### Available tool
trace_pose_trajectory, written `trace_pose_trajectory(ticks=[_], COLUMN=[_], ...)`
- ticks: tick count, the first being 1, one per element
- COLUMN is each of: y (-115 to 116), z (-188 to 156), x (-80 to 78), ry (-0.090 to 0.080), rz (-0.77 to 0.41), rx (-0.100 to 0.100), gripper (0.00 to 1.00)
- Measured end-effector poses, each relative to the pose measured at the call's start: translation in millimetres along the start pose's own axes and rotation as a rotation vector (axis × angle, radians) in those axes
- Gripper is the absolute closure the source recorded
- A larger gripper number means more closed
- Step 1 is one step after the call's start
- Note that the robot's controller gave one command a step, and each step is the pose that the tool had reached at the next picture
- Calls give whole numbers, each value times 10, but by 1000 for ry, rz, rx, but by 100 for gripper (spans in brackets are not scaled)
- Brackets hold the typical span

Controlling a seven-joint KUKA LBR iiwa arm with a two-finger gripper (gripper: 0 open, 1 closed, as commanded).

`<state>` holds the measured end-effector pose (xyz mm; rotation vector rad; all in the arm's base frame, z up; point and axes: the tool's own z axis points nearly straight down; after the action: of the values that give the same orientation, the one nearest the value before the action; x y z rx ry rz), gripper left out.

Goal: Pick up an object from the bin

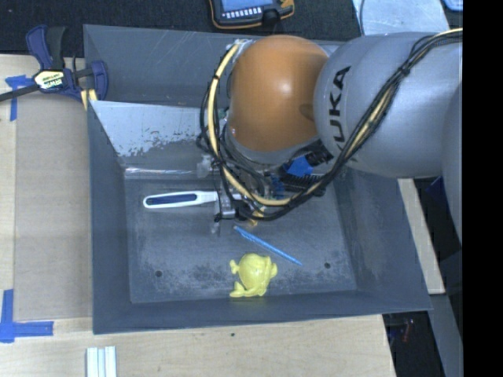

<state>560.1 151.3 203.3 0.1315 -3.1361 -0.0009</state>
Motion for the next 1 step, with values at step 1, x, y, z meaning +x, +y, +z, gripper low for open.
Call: trace_pose_trajectory(ticks=[1], y=[-214], z=[-152], x=[29], ry=[-5], rz=[55], rx=[0], gripper=[0])
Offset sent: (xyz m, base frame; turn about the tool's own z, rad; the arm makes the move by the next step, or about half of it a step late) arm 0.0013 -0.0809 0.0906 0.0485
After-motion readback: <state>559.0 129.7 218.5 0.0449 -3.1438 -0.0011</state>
